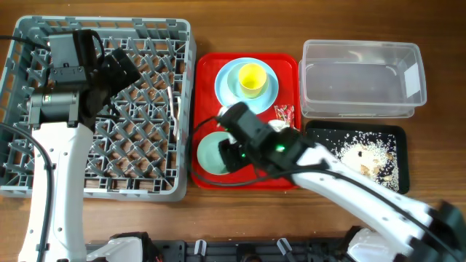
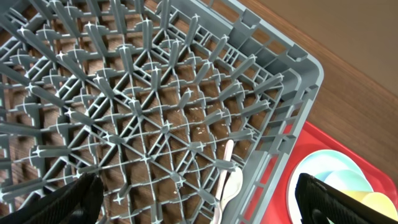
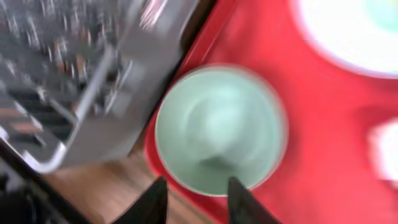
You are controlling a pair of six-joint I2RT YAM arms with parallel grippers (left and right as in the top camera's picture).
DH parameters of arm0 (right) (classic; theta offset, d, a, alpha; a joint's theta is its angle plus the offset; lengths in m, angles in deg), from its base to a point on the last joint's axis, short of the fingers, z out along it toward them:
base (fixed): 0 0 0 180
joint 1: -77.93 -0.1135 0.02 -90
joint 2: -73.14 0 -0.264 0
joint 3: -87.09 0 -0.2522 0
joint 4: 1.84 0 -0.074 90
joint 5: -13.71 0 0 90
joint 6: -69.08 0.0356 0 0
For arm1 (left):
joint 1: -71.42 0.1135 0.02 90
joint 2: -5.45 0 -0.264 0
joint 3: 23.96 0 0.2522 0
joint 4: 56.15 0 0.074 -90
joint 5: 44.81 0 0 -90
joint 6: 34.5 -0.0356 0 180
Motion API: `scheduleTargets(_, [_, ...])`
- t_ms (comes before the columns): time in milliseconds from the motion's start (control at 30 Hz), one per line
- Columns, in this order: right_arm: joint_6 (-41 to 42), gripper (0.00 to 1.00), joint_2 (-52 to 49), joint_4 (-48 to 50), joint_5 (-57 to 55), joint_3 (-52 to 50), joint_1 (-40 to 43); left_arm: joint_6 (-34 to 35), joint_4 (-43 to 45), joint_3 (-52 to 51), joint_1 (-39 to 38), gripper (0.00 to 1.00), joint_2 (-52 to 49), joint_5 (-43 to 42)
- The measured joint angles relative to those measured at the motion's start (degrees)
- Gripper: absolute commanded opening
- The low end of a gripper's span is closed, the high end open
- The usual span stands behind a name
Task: Sort waste into correct bins and load items into the dishwasher rack
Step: 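Set the emptied green bowl back on the red tray, then grasp the white tissue on the red tray with the right gripper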
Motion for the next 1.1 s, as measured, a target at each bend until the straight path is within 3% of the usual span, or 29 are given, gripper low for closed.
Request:
scheduleTargets(67, [-0.4, 0.50, 3.7, -2.6, -6.3, 1.2, 2.2, 0.0, 0.0, 0.0, 0.0, 1.00, 0.0, 0.0])
scheduleTargets(100, [-0.9, 0.51, 4.8, -3.7, -8.4, 1.4, 4.3, 0.0, 0.0, 0.0, 0.0, 1.00, 0.0, 0.0])
scheduleTargets(400, [-4.3, 0.46, -8.4, -3.7, -14.3, 0.6, 15.9, 0.0, 0.0, 0.0, 0.0, 1.00, 0.0, 0.0])
scheduleTargets(900, [-8.8, 0.49, -13.4, 3.7, -12.9, -0.5, 16.1, 0.0, 0.0, 0.0, 0.0, 1.00, 0.0, 0.0])
scheduleTargets(1033, [-7.5, 0.61, -13.4, 8.2, -12.7, -6.4, 16.1, 0.0, 0.0, 0.0, 0.0, 1.00, 0.0, 0.0])
scheduleTargets(1067, [-6.5, 0.60, -13.5, 9.1, -12.7, -8.2, 16.1, 0.0, 0.0, 0.0, 0.0, 1.00, 0.0, 0.0])
scheduleTargets(1100, [-5.4, 0.53, -13.5, 10.4, -12.5, -9.8, 16.1, 0.0, 0.0, 0.0, 0.0, 1.00, 0.0, 0.0])
